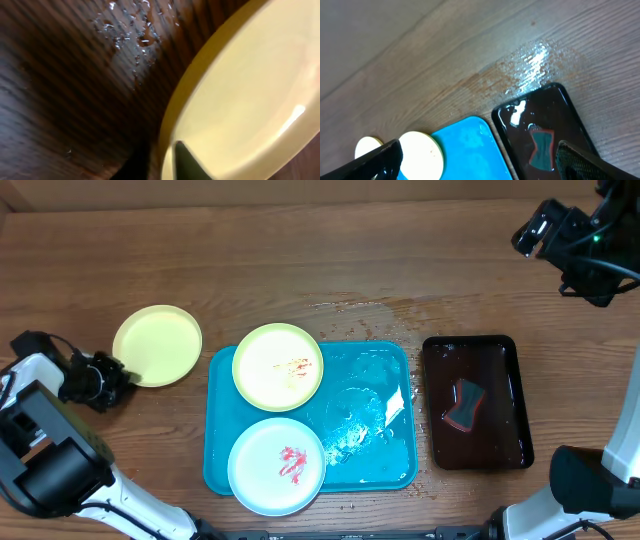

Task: Clean dirty plates on tray and stack at the side
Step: 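Open the left gripper and move it toward the upper yellow plate, then grip the left rim of the upper yellow plate with the left gripper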

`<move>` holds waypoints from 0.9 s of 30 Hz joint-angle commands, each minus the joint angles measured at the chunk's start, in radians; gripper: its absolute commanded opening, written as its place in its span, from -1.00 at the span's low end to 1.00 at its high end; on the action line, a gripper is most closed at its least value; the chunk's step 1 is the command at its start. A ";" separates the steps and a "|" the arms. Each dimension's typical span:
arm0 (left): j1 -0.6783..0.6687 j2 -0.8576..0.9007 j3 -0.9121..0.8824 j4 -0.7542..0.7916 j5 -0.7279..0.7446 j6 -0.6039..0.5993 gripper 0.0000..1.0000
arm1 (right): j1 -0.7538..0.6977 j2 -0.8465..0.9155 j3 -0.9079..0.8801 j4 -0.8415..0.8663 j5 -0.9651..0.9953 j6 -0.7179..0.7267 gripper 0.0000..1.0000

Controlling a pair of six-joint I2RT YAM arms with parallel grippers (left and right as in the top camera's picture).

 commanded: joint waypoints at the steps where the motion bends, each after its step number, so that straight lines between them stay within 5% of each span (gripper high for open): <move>1: 0.023 0.057 -0.070 -0.019 -0.172 -0.006 -0.26 | 0.004 0.003 -0.006 0.004 -0.005 -0.015 1.00; 6: 0.020 -0.021 -0.070 -0.028 -0.185 -0.008 0.30 | 0.004 0.003 -0.006 0.004 -0.005 -0.015 1.00; 18: -0.025 -0.407 -0.069 -0.104 -0.195 -0.019 0.26 | 0.004 0.005 -0.006 0.019 -0.005 -0.016 1.00; 27: -0.359 -0.576 -0.069 -0.155 -0.206 0.088 0.52 | 0.004 0.010 -0.006 0.018 0.010 -0.019 1.00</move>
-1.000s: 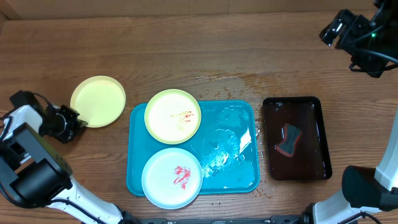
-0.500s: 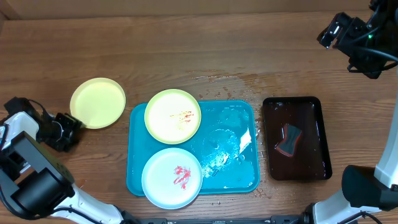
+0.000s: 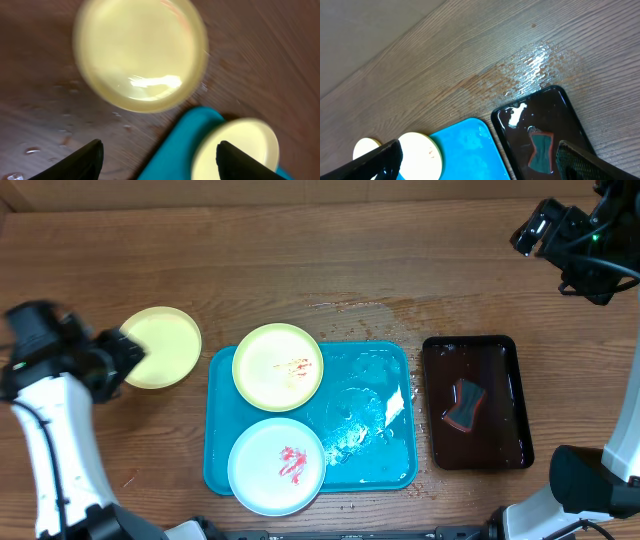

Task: Clean dirty plates on tray and stack at the side
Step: 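Grip the left rim of the upper yellow plate with the left gripper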

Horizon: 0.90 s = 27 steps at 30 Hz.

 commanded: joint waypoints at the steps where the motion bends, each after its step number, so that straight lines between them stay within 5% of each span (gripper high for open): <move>1: -0.153 0.018 0.003 -0.006 -0.016 0.076 0.55 | 0.004 0.009 -0.005 0.003 0.009 -0.010 1.00; 10: -0.424 0.183 0.003 0.054 -0.057 0.197 0.67 | 0.004 0.018 -0.079 -0.009 0.010 -0.038 1.00; 18: -0.433 0.294 0.003 0.027 -0.059 0.230 0.37 | 0.004 0.019 -0.217 0.034 0.010 -0.063 1.00; 27: -0.440 0.305 0.003 0.011 -0.033 0.269 0.40 | 0.004 0.019 -0.241 0.055 0.009 -0.063 1.00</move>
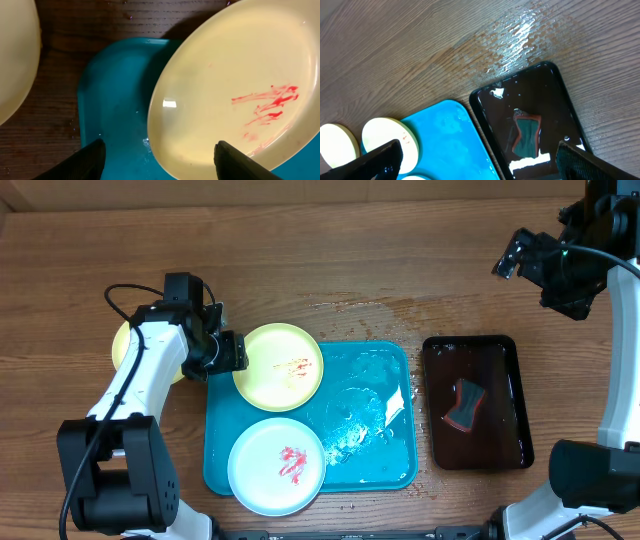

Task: Clean dirty plates on tray and stack at the side
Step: 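Grip the left rim of the upper yellow plate with the left gripper, then lower the right gripper into the dark tray and grasp the sponge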

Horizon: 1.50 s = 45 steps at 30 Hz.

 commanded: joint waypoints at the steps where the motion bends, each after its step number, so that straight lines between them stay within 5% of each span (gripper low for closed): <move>1: -0.008 0.016 0.003 -0.007 0.029 0.045 0.33 | 0.004 -0.005 -0.004 0.006 0.006 -0.008 1.00; 14: -0.099 0.151 0.003 0.039 0.069 0.050 0.16 | 0.004 -0.005 -0.004 0.006 0.006 -0.009 1.00; 18: -0.105 0.154 0.003 0.068 0.047 -0.010 -0.41 | 0.004 -0.005 -0.004 0.003 0.006 -0.008 1.00; 20: -0.103 0.154 0.003 0.073 0.045 -0.026 -0.92 | 0.004 -0.005 -0.004 0.002 0.006 -0.008 1.00; 30: -0.138 0.154 0.003 0.031 0.023 -0.003 -0.92 | 0.004 -0.005 -0.045 -0.043 0.105 0.031 0.99; 42: -0.310 0.154 0.003 0.029 0.016 0.003 -0.92 | 0.004 -0.005 -0.389 0.043 0.102 0.062 1.00; 45: -0.326 0.154 0.003 0.035 0.014 -0.012 -0.92 | 0.004 -0.005 -0.452 0.054 0.099 0.081 0.51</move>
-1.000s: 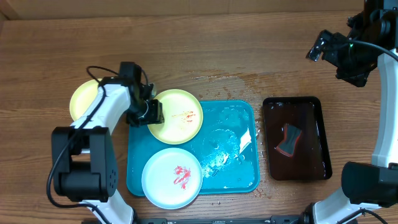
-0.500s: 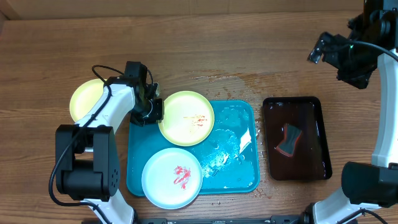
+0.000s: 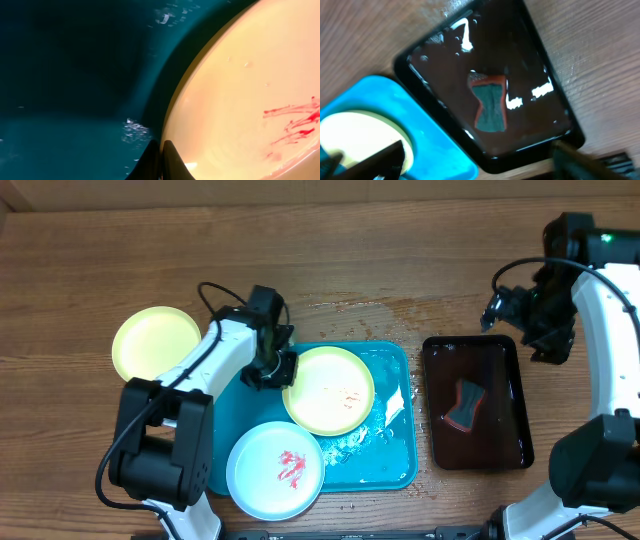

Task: Clean dirty plates on tray and stack at the side
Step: 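Lower the right gripper into the dark tray and grasp the sponge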

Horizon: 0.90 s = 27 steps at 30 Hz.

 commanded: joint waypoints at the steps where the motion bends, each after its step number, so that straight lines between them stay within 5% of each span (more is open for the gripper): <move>1: -0.011 0.012 0.003 0.008 -0.014 -0.014 -0.92 | 0.004 -0.005 -0.061 0.007 -0.001 0.037 0.26; 3: -0.011 0.012 0.003 0.013 -0.015 -0.018 -0.92 | 0.004 -0.005 -0.108 0.014 -0.008 0.038 0.05; 5: -0.011 0.012 0.003 0.020 -0.014 -0.019 -0.92 | 0.007 -0.005 -0.170 0.039 -0.013 0.042 0.07; 8: -0.011 0.012 0.003 0.028 -0.013 -0.019 -0.92 | 0.011 -0.005 -0.293 0.107 -0.043 0.049 0.43; 14: -0.011 0.012 0.003 0.055 -0.013 -0.018 -0.92 | 0.011 -0.005 -0.471 0.248 -0.120 0.049 0.36; 27: -0.011 0.012 0.003 0.066 -0.013 -0.014 -0.92 | 0.021 -0.005 -0.566 0.384 -0.132 0.049 0.24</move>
